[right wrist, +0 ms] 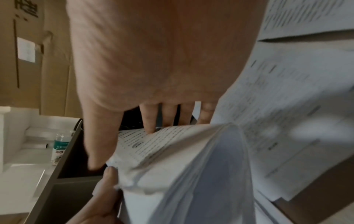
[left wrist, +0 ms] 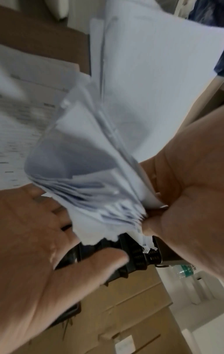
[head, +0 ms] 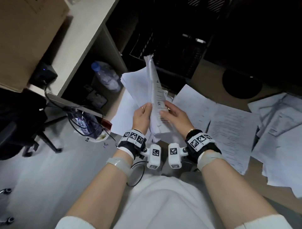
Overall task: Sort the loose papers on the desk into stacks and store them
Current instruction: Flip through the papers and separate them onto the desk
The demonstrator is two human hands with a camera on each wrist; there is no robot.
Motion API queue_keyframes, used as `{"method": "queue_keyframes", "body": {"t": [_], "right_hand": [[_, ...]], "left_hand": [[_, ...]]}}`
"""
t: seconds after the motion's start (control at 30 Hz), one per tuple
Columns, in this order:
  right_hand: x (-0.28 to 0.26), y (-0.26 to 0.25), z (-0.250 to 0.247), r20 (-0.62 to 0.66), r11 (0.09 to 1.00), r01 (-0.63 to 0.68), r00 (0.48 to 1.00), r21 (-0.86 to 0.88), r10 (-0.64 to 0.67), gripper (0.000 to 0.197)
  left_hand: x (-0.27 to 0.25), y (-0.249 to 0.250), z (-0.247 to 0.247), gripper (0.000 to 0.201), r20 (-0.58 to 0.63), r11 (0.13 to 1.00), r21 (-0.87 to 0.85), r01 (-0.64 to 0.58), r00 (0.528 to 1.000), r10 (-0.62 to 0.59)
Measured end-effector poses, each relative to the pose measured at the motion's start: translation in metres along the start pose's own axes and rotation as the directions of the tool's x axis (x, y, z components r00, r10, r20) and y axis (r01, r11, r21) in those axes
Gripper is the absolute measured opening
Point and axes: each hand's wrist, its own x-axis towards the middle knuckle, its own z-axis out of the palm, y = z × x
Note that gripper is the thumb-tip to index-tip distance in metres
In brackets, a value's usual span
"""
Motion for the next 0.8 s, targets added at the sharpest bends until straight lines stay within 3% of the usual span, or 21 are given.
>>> {"method": "queue_keyframes", "body": {"t": [0.07, 0.13, 0.3, 0.37, 0.57, 0.8], "right_hand": [[-0.015, -0.002, -0.019, 0.081, 0.998, -0.009, 0.997, -0.065, 0.014, 0.078], [-0.027, -0.001, -0.038, 0.1, 0.994, 0.017, 0.995, -0.11, -0.005, 0.08], [-0.056, 0.007, -0.09, 0.041, 0.963, 0.016, 0.999, -0.27, -0.005, 0.054], [-0.069, 0.012, -0.109, 0.05, 0.96, 0.021, 0.999, -0.28, -0.008, 0.053], [-0.101, 0.027, -0.158, 0.058, 0.964, 0.035, 0.998, -0.264, -0.02, 0.073], [-0.132, 0.021, -0.194, 0.044, 0.965, 0.035, 0.999, -0.259, -0.025, 0.095]], "left_hand": [[-0.009, -0.001, 0.019, 0.023, 0.031, 1.0, -0.008, -0.013, 0.999, 0.014], [-0.022, -0.001, 0.039, 0.018, 0.043, 1.0, -0.019, -0.02, 0.999, 0.021], [-0.057, -0.006, 0.09, 0.025, 0.031, 0.999, 0.027, -0.025, 0.999, 0.024], [-0.071, -0.009, 0.111, 0.022, 0.032, 0.998, 0.044, -0.047, 0.998, 0.045], [-0.102, -0.021, 0.163, 0.029, 0.037, 0.998, 0.018, -0.058, 0.998, 0.057], [-0.127, -0.022, 0.204, 0.03, 0.104, 0.994, -0.11, 0.009, 0.995, 0.003]]}}
